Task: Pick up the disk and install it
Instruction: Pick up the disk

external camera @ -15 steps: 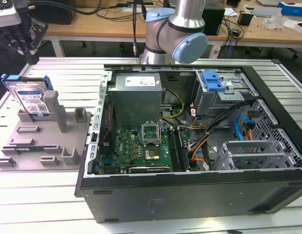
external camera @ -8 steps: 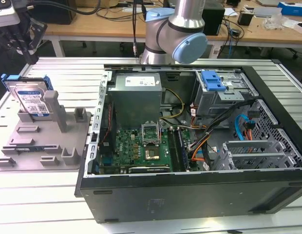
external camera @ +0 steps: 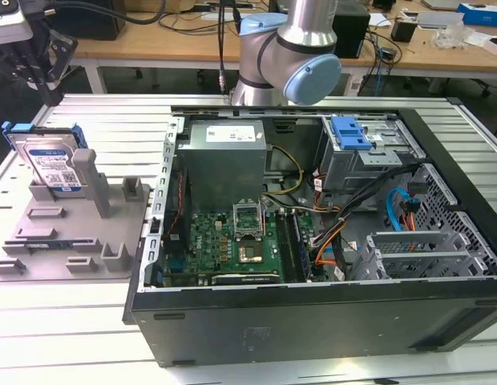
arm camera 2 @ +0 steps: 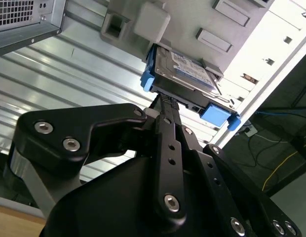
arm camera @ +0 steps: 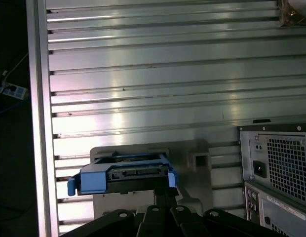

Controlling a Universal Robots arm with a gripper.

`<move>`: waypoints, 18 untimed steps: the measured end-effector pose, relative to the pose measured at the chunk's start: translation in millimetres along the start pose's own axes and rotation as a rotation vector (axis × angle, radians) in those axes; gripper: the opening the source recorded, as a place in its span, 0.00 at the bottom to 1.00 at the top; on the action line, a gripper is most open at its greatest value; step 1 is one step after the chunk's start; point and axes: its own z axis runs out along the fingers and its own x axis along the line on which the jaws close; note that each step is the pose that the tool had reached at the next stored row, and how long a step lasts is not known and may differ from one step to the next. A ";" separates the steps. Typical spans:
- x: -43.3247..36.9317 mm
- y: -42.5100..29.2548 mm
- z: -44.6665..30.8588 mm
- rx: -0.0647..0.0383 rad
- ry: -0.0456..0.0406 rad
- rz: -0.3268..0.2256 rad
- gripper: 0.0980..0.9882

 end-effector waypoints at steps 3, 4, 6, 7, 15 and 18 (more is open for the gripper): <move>0.1 0.0 1.1 0.000 0.0177 -0.041 0.01; 0.1 0.0 1.2 0.000 0.0208 -0.066 0.01; 0.1 0.0 1.3 -0.001 0.0289 -0.137 0.01; 0.1 0.0 1.3 -0.001 0.0304 -0.153 0.01; 0.1 0.7 1.4 -0.004 0.0401 -0.284 0.02; 0.5 1.2 1.4 -0.006 0.0421 -0.316 0.22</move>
